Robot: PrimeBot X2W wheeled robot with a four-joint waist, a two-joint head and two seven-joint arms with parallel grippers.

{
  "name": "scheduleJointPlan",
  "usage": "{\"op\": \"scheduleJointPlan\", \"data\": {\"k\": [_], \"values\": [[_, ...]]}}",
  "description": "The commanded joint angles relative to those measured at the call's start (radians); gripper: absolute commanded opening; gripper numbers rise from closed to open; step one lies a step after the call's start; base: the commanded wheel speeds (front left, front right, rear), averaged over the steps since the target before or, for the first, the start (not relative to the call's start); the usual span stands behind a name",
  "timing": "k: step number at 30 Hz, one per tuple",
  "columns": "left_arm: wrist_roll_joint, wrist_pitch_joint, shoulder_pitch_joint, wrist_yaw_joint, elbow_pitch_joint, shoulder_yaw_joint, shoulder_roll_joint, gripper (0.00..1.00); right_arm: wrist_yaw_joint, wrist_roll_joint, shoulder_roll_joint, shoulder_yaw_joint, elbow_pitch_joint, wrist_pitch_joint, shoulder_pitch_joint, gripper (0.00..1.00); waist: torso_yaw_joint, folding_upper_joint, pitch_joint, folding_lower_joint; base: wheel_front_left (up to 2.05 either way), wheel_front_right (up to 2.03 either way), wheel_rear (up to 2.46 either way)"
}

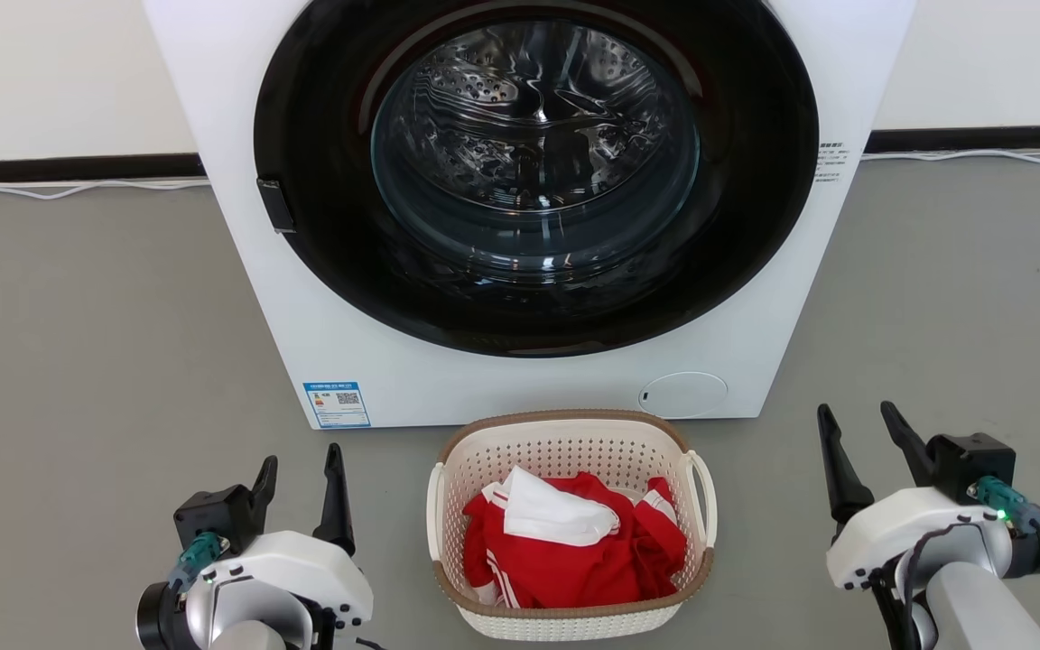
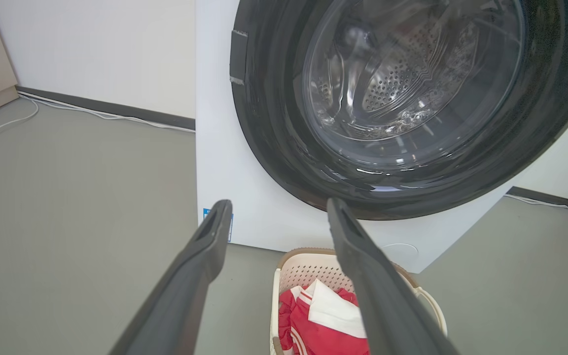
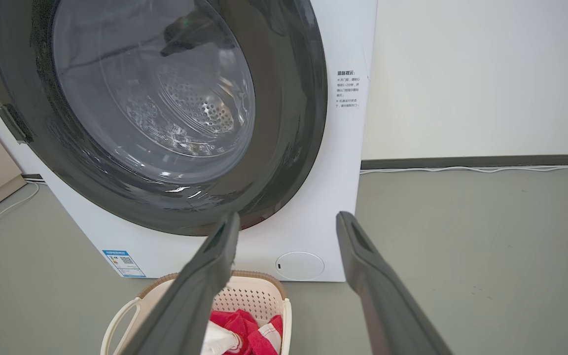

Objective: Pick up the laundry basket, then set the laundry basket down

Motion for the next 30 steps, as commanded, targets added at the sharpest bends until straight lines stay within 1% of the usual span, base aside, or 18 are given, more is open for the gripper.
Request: {"op": "scheduleJointPlan", "data": {"k": [1,5,10,11,15,17,21,22,25,30], "values": [[0.004,-0.006,-0.010,0.012,-0.035,0.030,0.014,1.00,0.006,-0.011,0.001,0.019,-0.031,-0.014,0.001,1.00,0.001,-0.0001,0.000,0.0001,0.00,0.00,0.00],[0.001,-0.006,-0.001,0.024,-0.052,0.032,0.014,1.00,0.006,-0.013,0.006,0.014,-0.042,-0.014,0.011,1.00,0.002,-0.0001,0.001,0.0001,0.00,0.00,0.00],[0.001,-0.006,0.004,0.027,-0.058,0.034,0.014,1.00,0.006,-0.013,0.014,0.005,-0.049,-0.014,0.021,1.00,-0.002,-0.0001,0.001,0.0001,0.00,0.00,0.00],[0.000,0.000,0.017,0.022,-0.030,0.004,0.000,0.00,0.000,-0.006,0.015,-0.013,-0.022,0.000,0.026,0.00,-0.002,-0.0001,0.001,0.0001,0.00,0.00,0.00],[-0.005,0.002,0.043,0.021,0.009,0.005,-0.006,0.00,-0.001,-0.001,0.027,-0.012,0.012,0.004,0.060,0.00,-0.002,-0.0001,0.001,0.0001,0.00,0.00,0.00],[-0.024,0.011,0.042,0.017,0.007,0.011,-0.006,0.00,-0.001,0.020,0.028,-0.018,0.009,0.014,0.058,0.00,-0.001,-0.0001,0.001,0.0001,0.00,0.00,0.00],[-0.065,0.023,0.044,0.010,-0.004,0.018,-0.005,0.00,-0.001,0.068,0.029,-0.023,-0.007,0.028,0.063,0.00,-0.001,-0.0001,-0.001,0.0022,0.00,0.00,0.00],[-0.076,0.026,0.045,0.008,-0.007,0.019,-0.005,0.00,-0.001,0.081,0.030,-0.023,-0.011,0.031,0.066,0.00,0.000,-0.0001,-0.002,0.0021,0.00,0.00,0.00],[-0.106,0.034,0.048,0.003,-0.015,0.023,-0.004,0.00,-0.001,0.117,0.031,-0.022,-0.024,0.037,0.072,0.00,0.000,-0.0001,0.000,0.0003,0.00,0.00,0.00],[-0.156,0.047,0.050,-0.006,-0.028,0.031,-0.004,0.00,0.000,0.176,0.033,-0.023,-0.046,0.049,0.080,0.00,0.001,-0.0001,0.001,0.0001,0.00,0.00,0.00]]}}
